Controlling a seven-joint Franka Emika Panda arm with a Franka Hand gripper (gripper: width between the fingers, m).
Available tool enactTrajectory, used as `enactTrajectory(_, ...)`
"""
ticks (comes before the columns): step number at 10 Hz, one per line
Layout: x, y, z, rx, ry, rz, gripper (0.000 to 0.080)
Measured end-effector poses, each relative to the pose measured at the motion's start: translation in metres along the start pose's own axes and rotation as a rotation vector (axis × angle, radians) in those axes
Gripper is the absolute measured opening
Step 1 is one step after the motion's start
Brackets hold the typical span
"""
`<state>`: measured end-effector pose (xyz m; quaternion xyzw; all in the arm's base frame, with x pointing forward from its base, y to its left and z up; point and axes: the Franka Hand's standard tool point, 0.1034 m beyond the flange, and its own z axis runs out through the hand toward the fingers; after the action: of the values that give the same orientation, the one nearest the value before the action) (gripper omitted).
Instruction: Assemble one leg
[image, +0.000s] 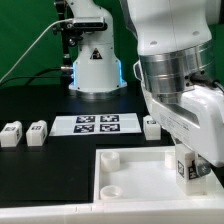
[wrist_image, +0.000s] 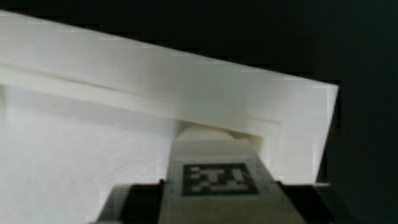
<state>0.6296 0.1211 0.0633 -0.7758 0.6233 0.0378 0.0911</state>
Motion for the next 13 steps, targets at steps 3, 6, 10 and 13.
enactTrajectory(3, 0.000, 0.000, 0.000, 0.000, 0.000, -0.058, 0.0294)
enactTrajectory(6, -0.006, 0.002, -0.005, -0.002, 0.001, -0.428, 0.0624)
enactTrajectory(10, -0.009, 0.008, -0.007, -0.011, 0.008, -0.902, 0.0648)
enactTrajectory(13, -0.006, 0.003, -0.010, -0.058, 0.051, -1.302, 0.0649)
